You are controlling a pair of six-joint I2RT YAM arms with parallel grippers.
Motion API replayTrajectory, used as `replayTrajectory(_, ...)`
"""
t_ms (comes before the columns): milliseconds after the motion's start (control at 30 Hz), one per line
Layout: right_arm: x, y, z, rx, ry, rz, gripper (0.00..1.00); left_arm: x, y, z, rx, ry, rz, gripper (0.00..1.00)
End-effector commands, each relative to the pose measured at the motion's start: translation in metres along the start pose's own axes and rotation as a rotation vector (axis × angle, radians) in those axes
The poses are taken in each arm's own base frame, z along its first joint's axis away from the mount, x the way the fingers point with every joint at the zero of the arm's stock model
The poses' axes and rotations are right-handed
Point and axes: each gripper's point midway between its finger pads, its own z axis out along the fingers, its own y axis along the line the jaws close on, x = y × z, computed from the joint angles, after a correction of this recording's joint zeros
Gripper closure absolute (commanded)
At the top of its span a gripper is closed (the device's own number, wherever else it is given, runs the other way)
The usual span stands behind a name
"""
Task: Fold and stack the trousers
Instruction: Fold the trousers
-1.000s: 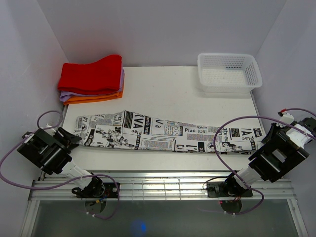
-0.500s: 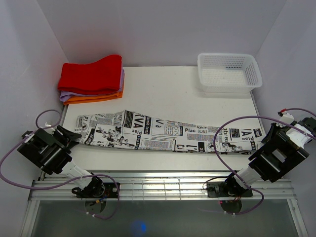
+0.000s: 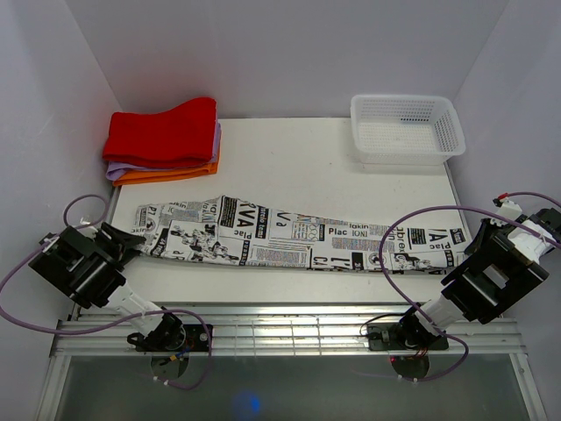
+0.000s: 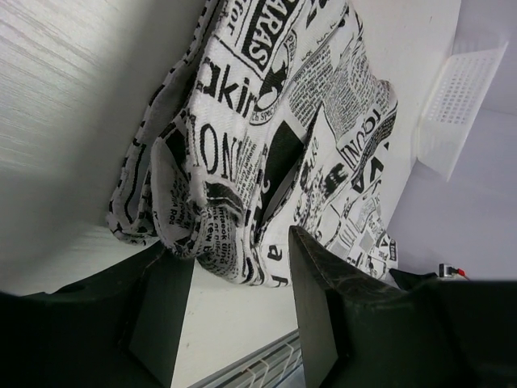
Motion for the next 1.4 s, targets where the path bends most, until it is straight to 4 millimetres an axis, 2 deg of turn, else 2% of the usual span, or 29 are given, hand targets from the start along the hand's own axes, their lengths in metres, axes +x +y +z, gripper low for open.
replayTrajectory(0,-0.009,-0.004,-0.002,0.015,-0.017,-0.022,0.92,-0.005,-0.013,-0.001,0.056,0.001,0.005,0.4)
replayTrajectory(133,-0.007,-0.004,-0.001,0.015,-0.017,-0.023,0.92,-0.008,-0.01,-0.002,0.031,-0.018,0.014,0.4)
replayTrajectory(267,-0.008,-0.004,0.0,0.017,-0.018,-0.022,0.92,-0.015,0.01,0.002,-0.061,-0.043,0.011,0.38)
replayTrajectory(400,-0.011,-0.008,0.001,0.033,-0.031,-0.023,0.92,-0.021,0.038,0.001,-0.206,-0.057,-0.004,0.37)
replayTrajectory(633,-0.021,-0.021,0.005,0.062,-0.05,-0.036,0.92,-0.019,0.059,0.004,-0.283,-0.031,-0.035,0.36)
replayTrajectory(900,-0.009,-0.028,0.015,0.088,-0.024,-0.052,0.92,-0.019,0.067,0.002,-0.316,-0.014,-0.029,0.36)
replayTrajectory(1367,0.01,-0.044,0.019,0.183,0.029,-0.082,0.92,-0.024,0.071,0.0,-0.347,-0.017,-0.021,0.36)
